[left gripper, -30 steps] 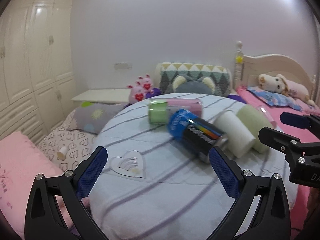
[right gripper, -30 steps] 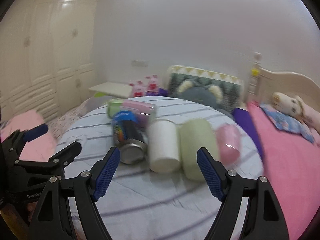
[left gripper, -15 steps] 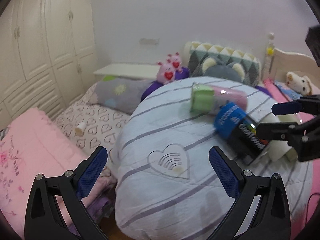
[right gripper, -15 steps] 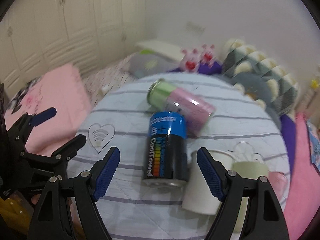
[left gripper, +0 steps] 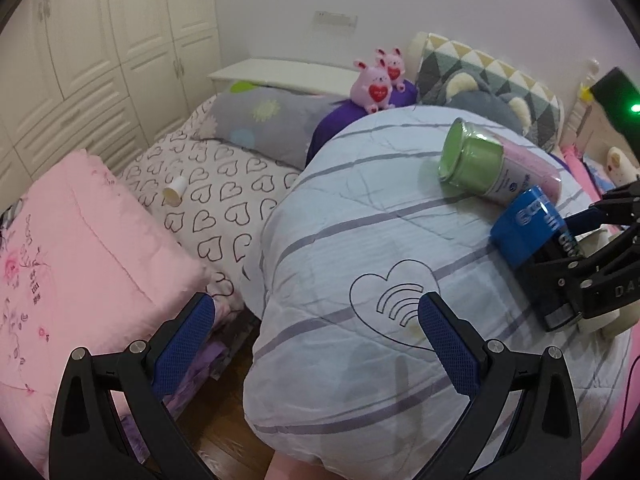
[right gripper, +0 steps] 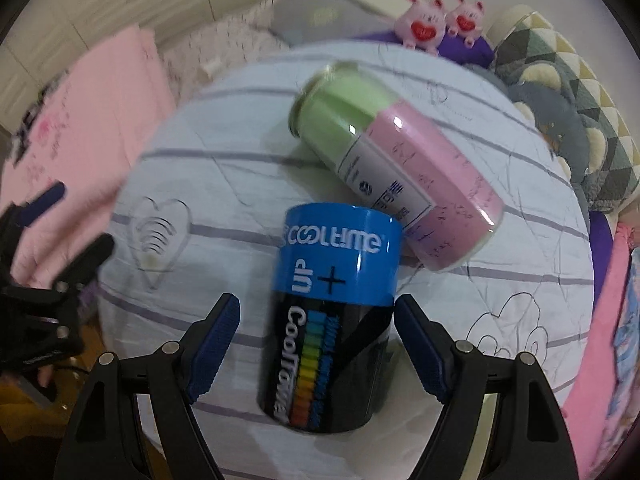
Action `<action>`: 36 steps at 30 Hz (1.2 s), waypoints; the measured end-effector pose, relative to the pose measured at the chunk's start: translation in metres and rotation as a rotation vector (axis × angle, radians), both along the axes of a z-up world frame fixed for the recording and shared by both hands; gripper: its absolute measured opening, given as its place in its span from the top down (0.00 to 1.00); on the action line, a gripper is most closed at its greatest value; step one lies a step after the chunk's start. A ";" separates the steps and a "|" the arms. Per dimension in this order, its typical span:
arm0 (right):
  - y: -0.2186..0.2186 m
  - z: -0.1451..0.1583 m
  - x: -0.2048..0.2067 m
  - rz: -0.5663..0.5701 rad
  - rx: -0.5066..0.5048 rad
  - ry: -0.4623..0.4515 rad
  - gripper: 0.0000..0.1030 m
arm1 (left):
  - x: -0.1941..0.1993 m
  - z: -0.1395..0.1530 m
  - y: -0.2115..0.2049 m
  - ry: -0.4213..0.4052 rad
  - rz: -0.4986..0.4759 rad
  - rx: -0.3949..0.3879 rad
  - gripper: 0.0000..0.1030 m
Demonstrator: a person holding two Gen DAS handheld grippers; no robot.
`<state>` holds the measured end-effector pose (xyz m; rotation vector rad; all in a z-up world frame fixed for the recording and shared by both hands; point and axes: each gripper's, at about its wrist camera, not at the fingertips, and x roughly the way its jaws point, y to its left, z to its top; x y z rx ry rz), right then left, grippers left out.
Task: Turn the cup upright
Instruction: 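Close the right gripper around the CoolTowel can's body, then lift the can with the right gripper and rotate it open end up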
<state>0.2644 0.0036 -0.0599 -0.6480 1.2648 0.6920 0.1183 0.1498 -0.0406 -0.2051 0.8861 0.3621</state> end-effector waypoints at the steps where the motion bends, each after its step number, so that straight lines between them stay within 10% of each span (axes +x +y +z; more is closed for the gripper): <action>1: 0.004 -0.004 0.001 0.008 -0.026 0.018 0.22 | 0.001 -0.001 0.000 0.005 -0.002 -0.002 0.00; 9: 0.014 -0.030 0.006 0.041 -0.128 0.120 0.22 | 0.010 -0.011 0.004 0.053 -0.006 -0.013 0.00; 12: 0.002 -0.016 0.005 0.003 -0.073 0.135 0.35 | 0.014 -0.015 0.004 0.068 -0.002 -0.022 0.00; 36: 0.018 0.059 -0.031 -0.072 -0.001 0.211 0.35 | -0.001 -0.001 0.003 0.055 -0.018 -0.016 0.00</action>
